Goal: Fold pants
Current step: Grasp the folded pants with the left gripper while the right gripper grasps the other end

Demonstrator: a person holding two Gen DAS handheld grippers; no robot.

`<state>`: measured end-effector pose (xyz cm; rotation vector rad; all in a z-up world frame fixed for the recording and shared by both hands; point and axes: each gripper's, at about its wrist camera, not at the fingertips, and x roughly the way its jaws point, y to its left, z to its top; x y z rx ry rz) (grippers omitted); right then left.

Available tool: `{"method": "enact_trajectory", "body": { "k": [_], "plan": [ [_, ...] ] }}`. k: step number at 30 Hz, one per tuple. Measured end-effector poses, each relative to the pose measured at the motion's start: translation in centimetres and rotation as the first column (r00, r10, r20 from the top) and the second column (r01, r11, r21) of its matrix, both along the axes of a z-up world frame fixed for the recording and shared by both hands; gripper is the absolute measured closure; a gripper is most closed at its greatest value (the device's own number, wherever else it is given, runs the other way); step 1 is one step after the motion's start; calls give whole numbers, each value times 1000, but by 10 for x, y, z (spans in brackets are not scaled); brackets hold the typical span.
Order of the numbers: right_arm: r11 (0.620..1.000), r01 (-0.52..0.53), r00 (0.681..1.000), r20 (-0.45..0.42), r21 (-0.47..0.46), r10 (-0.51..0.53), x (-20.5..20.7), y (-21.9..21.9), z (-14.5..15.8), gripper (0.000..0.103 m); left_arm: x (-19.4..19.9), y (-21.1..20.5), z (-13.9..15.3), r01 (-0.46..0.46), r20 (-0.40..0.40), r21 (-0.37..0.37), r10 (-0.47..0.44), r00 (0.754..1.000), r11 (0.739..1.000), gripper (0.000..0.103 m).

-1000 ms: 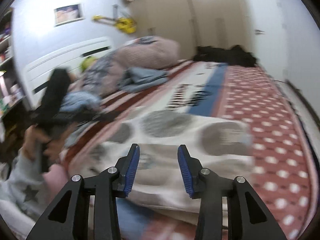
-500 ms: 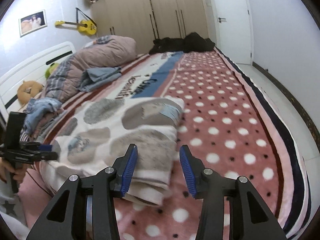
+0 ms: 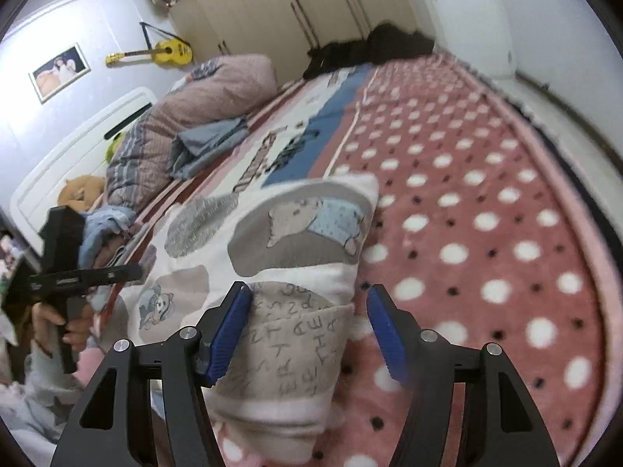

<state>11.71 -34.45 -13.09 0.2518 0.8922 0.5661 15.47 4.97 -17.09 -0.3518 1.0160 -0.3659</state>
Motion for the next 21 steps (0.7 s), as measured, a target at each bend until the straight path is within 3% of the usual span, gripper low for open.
{"method": "enact_trajectory", "body": {
  "k": [3,6,7,9,11,14,16,21],
  "plan": [
    [997,-34,997,-66,76,39,5,-2,-16,45,6,0,-8,-9,-16,-31,9,1000,999,30],
    [994,-62,994,-84,91,70,3,4,-26,49,9,-6,-9,3,-20,-65,-4,1000,998,33],
    [994,-66,994,-81,82,73,3,8,-26,50,11,-10,-10,17,-28,-78,-20,999,997,40],
    [995,-78,993,-79,62,82,2,15,-26,54,15,-19,-11,31,-36,-75,-34,999,997,46],
    [996,-78,994,-78,45,81,1,20,-25,58,17,-27,-12,38,-42,-81,-41,998,996,66],
    [997,-76,995,-64,20,77,-2,25,-19,66,17,-30,-9,43,-37,-94,-47,998,995,81],
    [997,-72,996,-54,9,72,-4,29,-13,74,15,-30,-2,51,-11,-82,-52,999,995,85],
    [998,-57,998,-14,-11,57,-10,46,9,80,5,-16,28,61,67,-86,-55,996,994,89]
  ]
}}
